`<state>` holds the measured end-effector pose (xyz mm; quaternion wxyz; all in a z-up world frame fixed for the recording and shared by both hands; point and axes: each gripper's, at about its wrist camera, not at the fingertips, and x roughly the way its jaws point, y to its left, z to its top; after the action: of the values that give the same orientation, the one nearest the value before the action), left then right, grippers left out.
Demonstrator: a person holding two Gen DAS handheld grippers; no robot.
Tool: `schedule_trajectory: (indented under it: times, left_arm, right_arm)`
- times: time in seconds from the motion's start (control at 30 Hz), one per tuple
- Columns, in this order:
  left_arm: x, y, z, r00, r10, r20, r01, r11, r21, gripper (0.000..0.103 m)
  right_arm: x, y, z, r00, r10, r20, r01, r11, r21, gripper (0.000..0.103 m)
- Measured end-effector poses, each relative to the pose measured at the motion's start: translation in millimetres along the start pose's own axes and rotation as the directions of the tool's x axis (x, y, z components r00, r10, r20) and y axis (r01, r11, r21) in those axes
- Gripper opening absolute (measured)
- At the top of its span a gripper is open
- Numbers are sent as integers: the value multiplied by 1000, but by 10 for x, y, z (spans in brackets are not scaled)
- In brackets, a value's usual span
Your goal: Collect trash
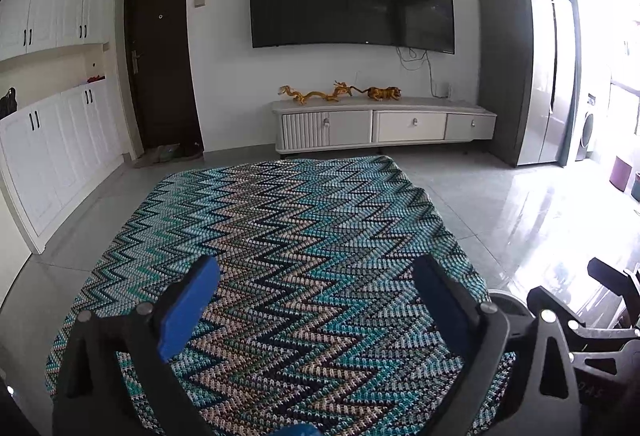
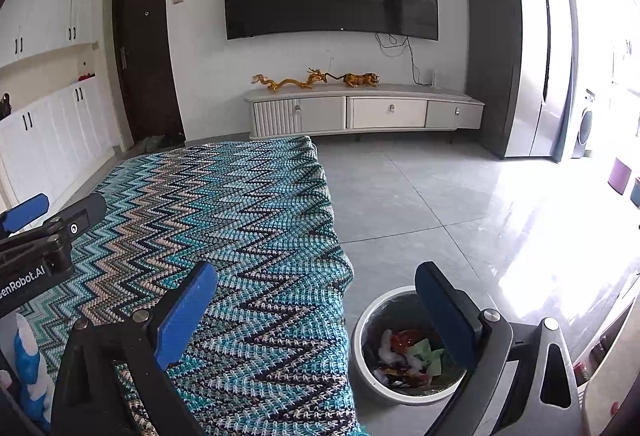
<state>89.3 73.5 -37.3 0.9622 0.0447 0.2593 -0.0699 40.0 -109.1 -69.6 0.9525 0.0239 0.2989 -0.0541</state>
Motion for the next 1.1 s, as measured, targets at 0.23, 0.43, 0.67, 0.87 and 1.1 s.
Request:
schedule_trajectory:
  times: [0.23, 0.43, 0.67, 0.87, 1.1]
  left_arm:
    - [12, -96, -28, 1000, -8, -9, 9, 1000, 24, 98]
    - [-8, -159, -41, 1000, -10, -9, 10, 999, 43, 98]
    - [-23, -205, -55, 1000, -6, -11, 7, 998, 58, 98]
    - [-29, -230, -70, 1000, -7, -15, 8, 998, 61, 98]
    - [-49, -273, -93, 1000, -11, -16, 12, 997, 74, 98]
  right_arm:
    - [24, -79, -22, 1000, 1, -4, -1, 1000, 15, 100]
    - [18, -161, -23, 1000, -3, -2, 3, 1000, 31, 100]
    - [-22, -271, -28, 1000, -20, 6, 20, 998, 54, 100]
    - [-53, -334, -41, 999, -31, 9, 31, 997, 67, 100]
    - [-59, -365, -48, 999, -34, 11, 34, 997, 74, 100]
